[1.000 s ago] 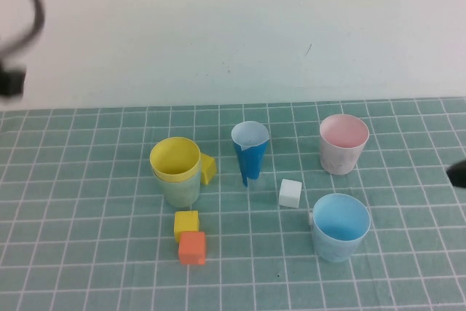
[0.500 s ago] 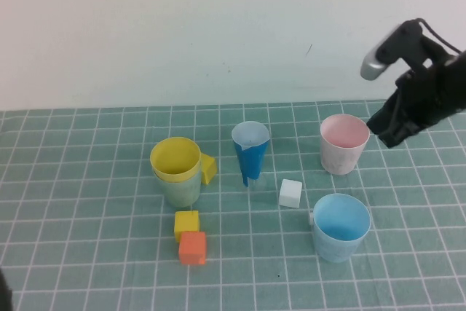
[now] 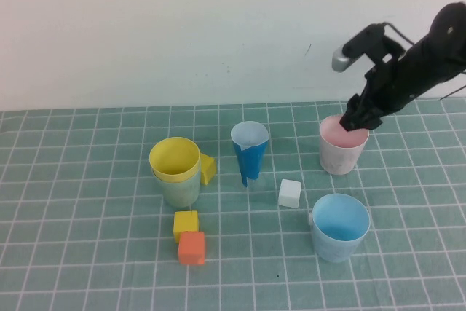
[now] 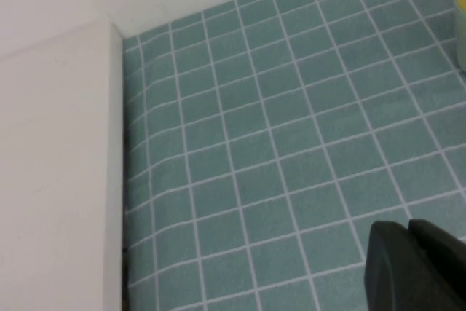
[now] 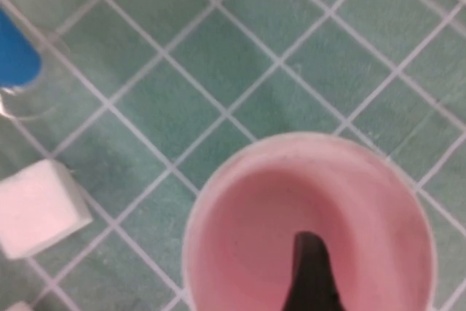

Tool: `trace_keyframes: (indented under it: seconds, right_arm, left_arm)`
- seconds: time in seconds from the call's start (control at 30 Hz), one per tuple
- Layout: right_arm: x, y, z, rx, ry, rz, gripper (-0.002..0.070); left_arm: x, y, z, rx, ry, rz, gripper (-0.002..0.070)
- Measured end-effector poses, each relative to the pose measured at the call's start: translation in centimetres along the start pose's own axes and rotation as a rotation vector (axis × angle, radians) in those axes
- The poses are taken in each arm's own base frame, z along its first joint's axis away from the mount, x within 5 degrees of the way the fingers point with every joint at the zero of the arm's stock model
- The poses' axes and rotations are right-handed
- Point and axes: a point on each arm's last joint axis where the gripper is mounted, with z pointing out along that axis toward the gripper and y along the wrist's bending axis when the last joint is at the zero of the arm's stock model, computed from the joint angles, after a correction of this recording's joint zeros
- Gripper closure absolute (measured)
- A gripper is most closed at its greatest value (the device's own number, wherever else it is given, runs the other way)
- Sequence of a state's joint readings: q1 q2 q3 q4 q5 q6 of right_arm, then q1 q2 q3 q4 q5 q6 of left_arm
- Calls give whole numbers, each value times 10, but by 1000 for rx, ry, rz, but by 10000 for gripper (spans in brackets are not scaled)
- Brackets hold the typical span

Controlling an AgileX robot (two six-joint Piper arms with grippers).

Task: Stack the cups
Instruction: Pick up the pink cup, then place the pink cup on the blue cup

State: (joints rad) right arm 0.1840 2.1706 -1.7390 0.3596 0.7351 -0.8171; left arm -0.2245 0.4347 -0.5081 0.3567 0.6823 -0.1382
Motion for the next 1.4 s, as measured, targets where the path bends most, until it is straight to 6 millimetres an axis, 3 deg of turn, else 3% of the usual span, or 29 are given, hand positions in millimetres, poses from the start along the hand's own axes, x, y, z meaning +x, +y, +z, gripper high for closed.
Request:
trace_keyframes:
  seconds: [0.17, 0.23, 0.3, 0.37, 0.47, 0.6, 0.73, 0.8, 0.93, 1.1, 1.23, 1.4]
  right_arm:
    - [14, -4, 32, -22, 73, 12, 251]
    - [17, -3, 37, -36, 95, 12, 337]
    - [17, -2, 36, -48, 104, 11, 496]
    - [15, -2, 32, -61, 112, 7, 594]
    - [6, -1, 18, -87, 122, -11, 652]
    - [-14, 1, -23, -90, 105, -39, 659]
    - [-28, 17, -76, -105, 89, -81, 659]
    - [-29, 34, -97, -131, 102, -109, 659]
    - [-14, 69, -117, -161, 131, -153, 659]
    - [17, 99, -119, -127, 99, -163, 659]
    - [35, 105, -105, -121, 108, -148, 659]
    - [44, 103, -81, -130, 143, -131, 659]
  left_arm:
    - [0, 2, 0, -20, -3, 22, 675]
    - [3, 1, 2, -23, 3, 23, 675]
    - [6, 0, 6, -27, -3, 21, 675]
    - [11, -3, 12, -21, -18, 4, 676]
    - [16, -6, 17, -5, -46, -18, 676]
    - [16, -7, 17, 1, -75, -25, 676]
    - [15, -7, 16, 2, -89, -30, 676]
    - [15, -7, 16, 3, -89, -32, 676]
    - [15, -7, 16, 4, -92, -37, 676]
    - [14, -8, 16, 9, -101, -77, 676]
    - [14, -8, 16, 10, -105, -82, 676]
    - [14, -8, 16, 11, -107, -101, 676]
